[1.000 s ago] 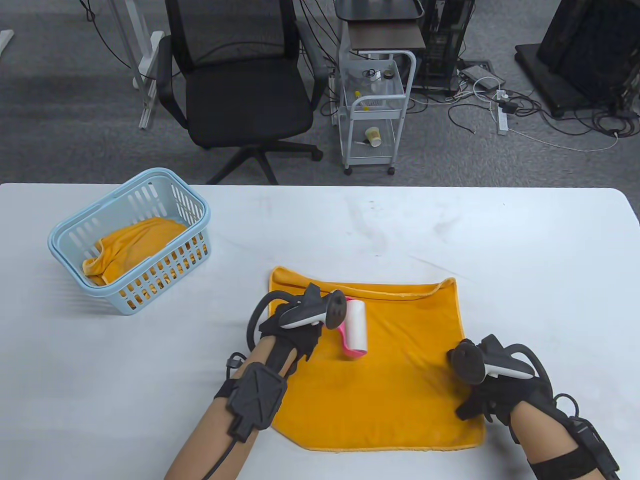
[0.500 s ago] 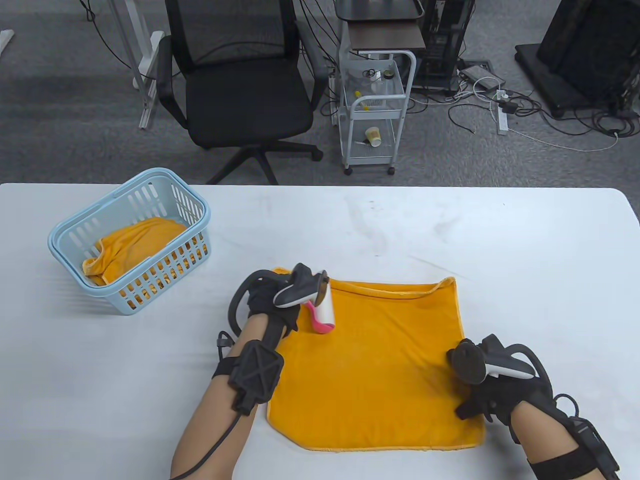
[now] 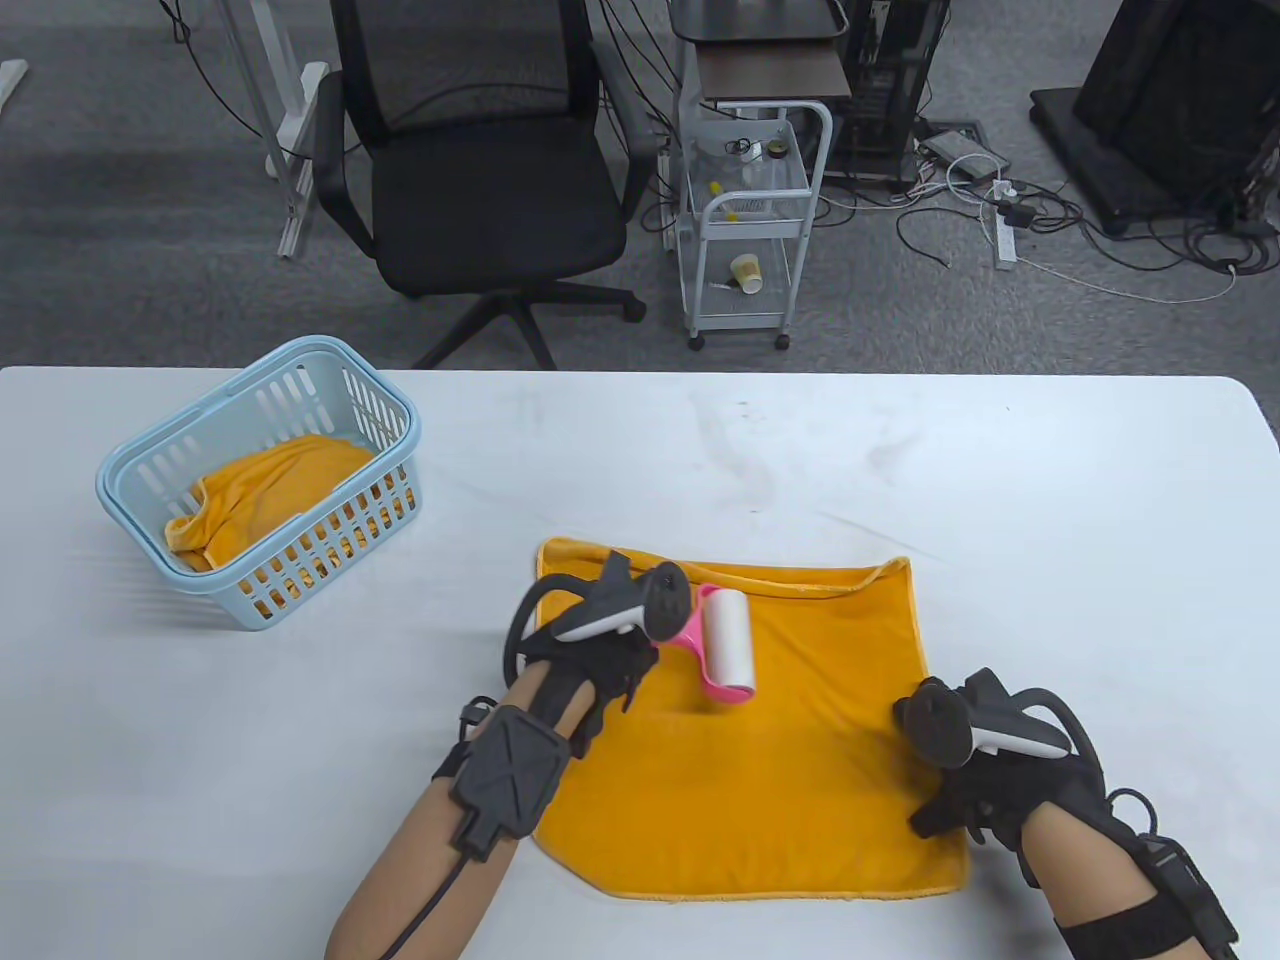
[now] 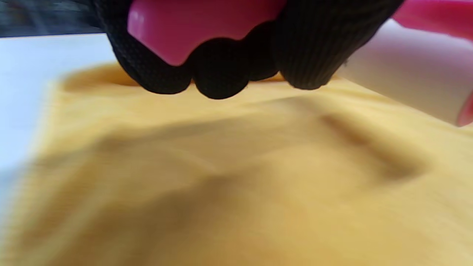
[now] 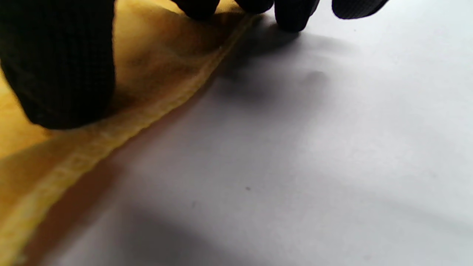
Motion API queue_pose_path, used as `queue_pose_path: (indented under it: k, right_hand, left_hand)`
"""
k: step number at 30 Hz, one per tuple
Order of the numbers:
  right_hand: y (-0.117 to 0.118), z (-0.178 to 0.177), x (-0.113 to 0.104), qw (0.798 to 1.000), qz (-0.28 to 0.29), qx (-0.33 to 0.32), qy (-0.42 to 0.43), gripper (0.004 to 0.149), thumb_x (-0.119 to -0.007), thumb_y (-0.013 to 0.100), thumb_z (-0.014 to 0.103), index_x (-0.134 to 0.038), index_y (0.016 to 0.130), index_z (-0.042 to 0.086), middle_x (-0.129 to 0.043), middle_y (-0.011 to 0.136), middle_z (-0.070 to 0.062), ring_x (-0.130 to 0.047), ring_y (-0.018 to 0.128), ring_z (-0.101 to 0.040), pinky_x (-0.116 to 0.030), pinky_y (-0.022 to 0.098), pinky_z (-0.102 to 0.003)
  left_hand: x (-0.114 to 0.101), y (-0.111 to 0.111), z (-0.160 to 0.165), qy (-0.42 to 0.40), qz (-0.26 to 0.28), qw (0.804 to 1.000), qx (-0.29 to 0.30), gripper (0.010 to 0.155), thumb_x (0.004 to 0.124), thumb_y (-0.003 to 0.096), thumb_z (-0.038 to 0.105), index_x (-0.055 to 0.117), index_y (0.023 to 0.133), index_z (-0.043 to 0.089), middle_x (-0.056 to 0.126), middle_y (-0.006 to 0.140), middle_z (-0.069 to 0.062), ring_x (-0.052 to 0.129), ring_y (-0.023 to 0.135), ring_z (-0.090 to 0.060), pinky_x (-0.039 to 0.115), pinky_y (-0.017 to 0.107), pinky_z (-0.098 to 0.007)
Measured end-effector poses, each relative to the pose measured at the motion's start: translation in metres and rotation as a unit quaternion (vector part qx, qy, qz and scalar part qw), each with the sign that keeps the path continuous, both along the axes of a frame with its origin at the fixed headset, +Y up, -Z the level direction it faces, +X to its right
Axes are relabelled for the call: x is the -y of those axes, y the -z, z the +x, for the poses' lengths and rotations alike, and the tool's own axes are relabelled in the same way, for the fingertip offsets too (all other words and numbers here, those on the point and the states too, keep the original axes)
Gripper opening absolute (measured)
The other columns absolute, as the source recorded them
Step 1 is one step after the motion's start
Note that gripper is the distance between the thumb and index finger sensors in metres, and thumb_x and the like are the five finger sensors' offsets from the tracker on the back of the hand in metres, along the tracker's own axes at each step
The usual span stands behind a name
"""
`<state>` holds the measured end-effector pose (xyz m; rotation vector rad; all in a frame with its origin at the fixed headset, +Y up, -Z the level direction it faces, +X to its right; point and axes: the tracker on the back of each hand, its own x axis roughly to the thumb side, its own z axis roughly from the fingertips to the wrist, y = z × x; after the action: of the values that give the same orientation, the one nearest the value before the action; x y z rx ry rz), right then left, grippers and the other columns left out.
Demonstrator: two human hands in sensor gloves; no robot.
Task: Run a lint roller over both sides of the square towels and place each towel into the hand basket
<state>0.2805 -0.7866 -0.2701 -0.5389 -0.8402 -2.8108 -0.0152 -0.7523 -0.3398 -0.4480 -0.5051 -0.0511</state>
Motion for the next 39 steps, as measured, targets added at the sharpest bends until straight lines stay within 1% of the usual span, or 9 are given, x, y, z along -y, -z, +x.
queue_pose_path:
  k: [5,9,15,18,21,24,31,35,39]
  right_hand:
    - [0.0,0.0,0.0,1.0,0.0,0.001,0.0,0.109,-0.093,0.038,0.062,-0.031,0.114,0.013,-0.026,0.116,-0.025,-0.04,0.104,-0.056,-0.048,0.067,-0.074]
    - [0.0,0.0,0.0,1.0,0.001,0.001,0.0,0.109,-0.093,0.038,0.062,-0.032,0.114,0.012,-0.026,0.116,-0.025,-0.04,0.104,-0.056,-0.048,0.067,-0.075]
    - [0.0,0.0,0.0,1.0,0.001,0.0,0.001,0.109,-0.093,0.038,0.061,-0.032,0.114,0.012,-0.027,0.116,-0.026,-0.04,0.104,-0.056,-0.048,0.067,-0.075]
    - [0.0,0.0,0.0,1.0,0.001,0.0,0.002,0.109,-0.093,0.038,0.061,-0.032,0.114,0.012,-0.027,0.116,-0.026,-0.041,0.104,-0.056,-0.048,0.067,-0.075]
    - [0.0,0.0,0.0,1.0,0.001,0.0,0.003,0.109,-0.093,0.038,0.061,-0.032,0.114,0.012,-0.027,0.116,-0.026,-0.041,0.104,-0.056,-0.048,0.067,-0.075]
    - [0.0,0.0,0.0,1.0,0.001,0.0,0.003,0.109,-0.093,0.038,0.061,-0.032,0.114,0.012,-0.027,0.116,-0.026,-0.041,0.104,-0.056,-0.048,0.067,-0.075]
    - [0.001,0.001,0.0,1.0,0.001,0.003,0.005,0.108,-0.093,0.038,0.061,-0.032,0.114,0.013,-0.027,0.116,-0.025,-0.04,0.104,-0.056,-0.048,0.067,-0.075]
    - [0.0,0.001,0.0,1.0,0.001,0.004,0.005,0.108,-0.092,0.038,0.061,-0.032,0.114,0.013,-0.027,0.116,-0.025,-0.04,0.104,-0.056,-0.048,0.067,-0.074]
    - [0.0,0.0,0.0,1.0,0.002,0.006,0.004,0.108,-0.093,0.038,0.061,-0.033,0.114,0.012,-0.027,0.116,-0.025,-0.041,0.104,-0.056,-0.048,0.067,-0.075]
  left_hand:
    - [0.013,-0.013,0.016,0.047,0.02,0.999,0.017,0.054,0.081,0.0512,0.038,0.054,0.098,0.037,0.076,0.095,0.006,0.091,0.079,-0.023,0.078,0.067,-0.053]
    - [0.01,-0.012,-0.022,0.12,0.041,0.992,-0.02,0.047,0.082,0.0519,0.035,0.059,0.093,0.039,0.078,0.094,0.007,0.092,0.078,-0.024,0.078,0.067,-0.054]
    - [-0.006,-0.013,-0.102,0.267,0.081,0.955,-0.098,0.044,0.083,0.0519,0.032,0.063,0.09,0.041,0.079,0.095,0.007,0.092,0.081,-0.026,0.076,0.069,-0.056]
    - [-0.015,-0.017,-0.12,0.308,0.097,0.94,-0.105,0.045,0.082,0.0521,0.032,0.062,0.091,0.041,0.078,0.096,0.007,0.091,0.082,-0.026,0.074,0.07,-0.057]
    - [-0.021,-0.023,-0.113,0.216,0.078,0.969,-0.091,0.049,0.082,0.0518,0.035,0.058,0.094,0.04,0.077,0.095,0.008,0.091,0.079,-0.022,0.076,0.068,-0.057]
    - [-0.014,-0.031,-0.071,0.081,0.023,0.995,-0.056,0.055,0.084,0.0505,0.036,0.054,0.097,0.037,0.075,0.095,0.006,0.091,0.078,-0.021,0.078,0.067,-0.055]
    - [0.018,-0.053,0.022,0.023,-0.031,0.999,0.039,0.061,0.082,0.0506,0.037,0.047,0.1,0.034,0.07,0.098,0.004,0.088,0.081,-0.022,0.078,0.067,-0.052]
    - [0.017,-0.052,0.012,0.079,0.002,0.996,0.029,0.053,0.082,0.051,0.034,0.054,0.096,0.036,0.074,0.096,0.005,0.09,0.079,-0.024,0.078,0.067,-0.054]
    - [0.009,-0.048,-0.039,0.149,0.008,0.988,-0.029,0.049,0.083,0.0515,0.031,0.059,0.093,0.037,0.077,0.094,0.005,0.091,0.079,-0.025,0.077,0.068,-0.055]
